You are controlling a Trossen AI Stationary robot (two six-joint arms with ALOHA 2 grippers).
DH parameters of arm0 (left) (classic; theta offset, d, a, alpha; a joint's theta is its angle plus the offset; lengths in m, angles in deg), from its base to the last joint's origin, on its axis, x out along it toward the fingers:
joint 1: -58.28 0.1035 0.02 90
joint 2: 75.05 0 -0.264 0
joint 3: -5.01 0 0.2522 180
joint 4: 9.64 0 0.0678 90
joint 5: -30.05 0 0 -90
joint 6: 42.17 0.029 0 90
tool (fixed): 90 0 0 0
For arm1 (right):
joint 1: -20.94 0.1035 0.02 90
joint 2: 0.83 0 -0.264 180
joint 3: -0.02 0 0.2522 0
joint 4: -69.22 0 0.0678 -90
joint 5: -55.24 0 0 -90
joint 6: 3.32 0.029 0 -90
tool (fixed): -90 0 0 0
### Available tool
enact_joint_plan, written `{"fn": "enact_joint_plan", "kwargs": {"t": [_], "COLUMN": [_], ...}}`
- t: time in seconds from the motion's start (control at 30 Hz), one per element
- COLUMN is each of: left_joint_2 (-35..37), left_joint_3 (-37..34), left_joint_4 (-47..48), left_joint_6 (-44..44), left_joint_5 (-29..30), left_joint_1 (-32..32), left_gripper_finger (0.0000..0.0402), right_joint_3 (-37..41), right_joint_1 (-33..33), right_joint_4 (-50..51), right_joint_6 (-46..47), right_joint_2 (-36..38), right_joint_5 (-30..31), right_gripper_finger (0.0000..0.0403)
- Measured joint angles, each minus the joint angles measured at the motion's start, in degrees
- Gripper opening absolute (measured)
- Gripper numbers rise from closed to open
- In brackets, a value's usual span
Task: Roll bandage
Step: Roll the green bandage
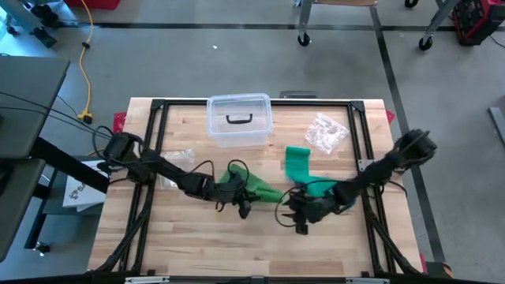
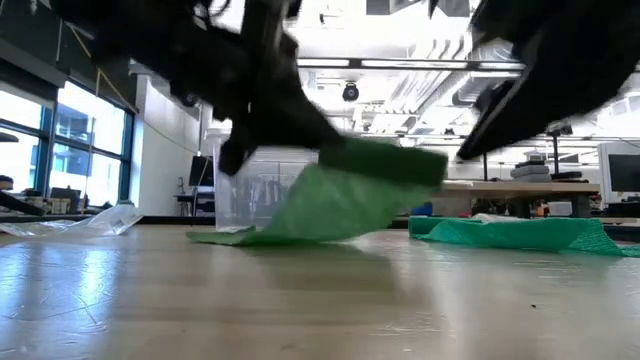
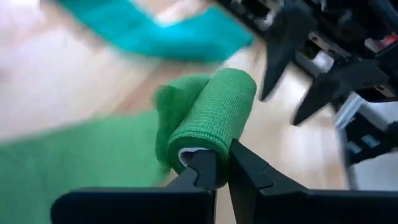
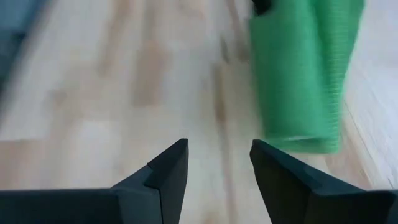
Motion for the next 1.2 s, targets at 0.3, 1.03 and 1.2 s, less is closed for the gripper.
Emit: {"fn": "enact_joint_plan", "kwargs": {"t": [0.3, 1.03, 1.2], "left_joint_2": [13.9, 23.8, 23.8], "left_joint_3": [0.0, 0.0, 0.0], "left_joint_4": [1.1, -11.8, -11.9], "left_joint_6": [7.4, 17.9, 17.9], "left_joint_5": [3.7, 9.7, 10.1], "left_joint_1": [-4.9, -14.2, -14.2], "left_gripper_finger": [0.0008, 0.0014, 0.0014], "right_joint_3": [-0.1, 0.0, 0.0], "right_joint_1": [12.0, 1.7, -1.7], "right_joint_4": [-4.9, -45.2, -52.3], "right_joint_6": [-13.0, -35.1, -34.0], "right_joint_2": [19.0, 2.0, -0.5], "right_joint_5": [12.9, 11.3, 7.0], "right_gripper_finger": [0.0169, 0.0169, 0.0169]}}
